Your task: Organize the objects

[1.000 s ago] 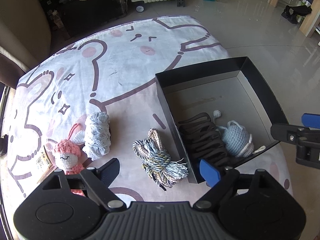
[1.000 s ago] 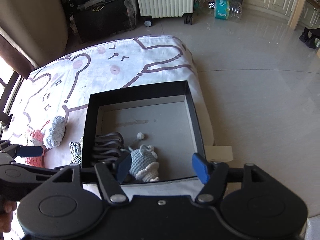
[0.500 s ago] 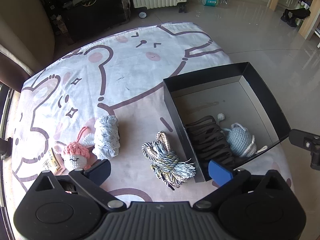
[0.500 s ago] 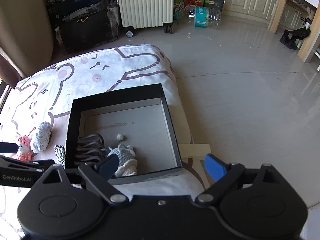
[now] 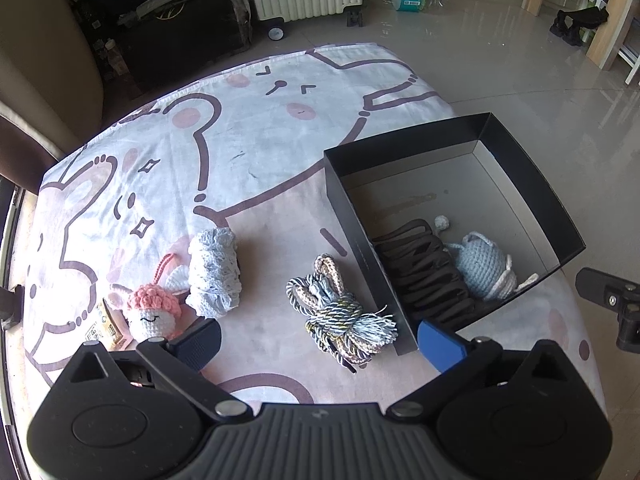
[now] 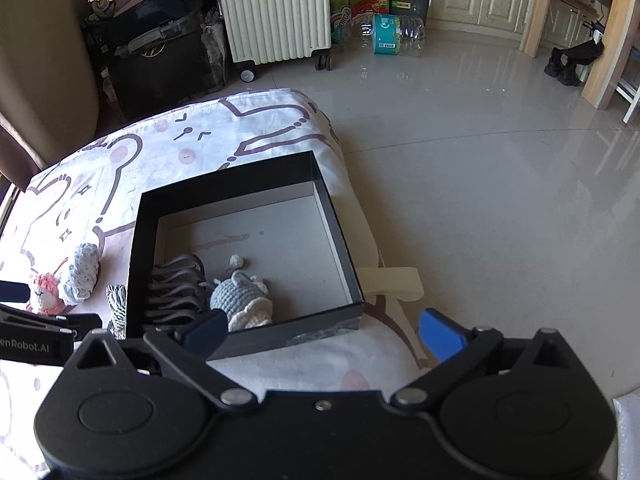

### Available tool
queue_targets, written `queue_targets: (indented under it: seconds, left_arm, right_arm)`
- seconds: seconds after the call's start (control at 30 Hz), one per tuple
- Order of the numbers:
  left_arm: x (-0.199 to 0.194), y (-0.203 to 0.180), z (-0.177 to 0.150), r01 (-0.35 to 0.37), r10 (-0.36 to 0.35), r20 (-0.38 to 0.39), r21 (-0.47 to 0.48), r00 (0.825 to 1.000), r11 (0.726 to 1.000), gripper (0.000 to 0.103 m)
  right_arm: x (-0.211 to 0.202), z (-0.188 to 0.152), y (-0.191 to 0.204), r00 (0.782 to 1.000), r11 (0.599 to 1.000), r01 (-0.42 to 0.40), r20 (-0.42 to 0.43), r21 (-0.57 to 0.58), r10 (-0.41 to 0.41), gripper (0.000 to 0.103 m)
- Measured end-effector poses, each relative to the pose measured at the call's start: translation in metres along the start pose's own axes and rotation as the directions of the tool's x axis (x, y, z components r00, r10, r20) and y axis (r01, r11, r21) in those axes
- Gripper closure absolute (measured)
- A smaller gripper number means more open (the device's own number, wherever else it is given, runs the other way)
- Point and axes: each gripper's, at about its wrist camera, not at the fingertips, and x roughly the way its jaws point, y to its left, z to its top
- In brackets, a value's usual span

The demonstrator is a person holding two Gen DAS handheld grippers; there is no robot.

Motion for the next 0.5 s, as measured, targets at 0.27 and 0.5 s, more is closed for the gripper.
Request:
queue_targets:
  seconds: [0.27, 0.5]
  left_arm:
    - [0.003, 0.009, -0.003, 0.016, -0.015, 0.003, -0.03, 1.0, 0.999, 0.0]
    - [0.0, 0.014, -0.005, 0.05, -0.049, 0.02, -0.045, 0.999, 0.998, 0.0]
  right_arm:
    - [-0.003, -0.006, 0.0, 0.999, 1.0, 0.018, 0.028, -0.001, -0.017, 0.0]
    - [-0.004, -0.011, -0.001, 0.998, 1.0, 0.027, 0.061, -0.001, -0.027, 0.0]
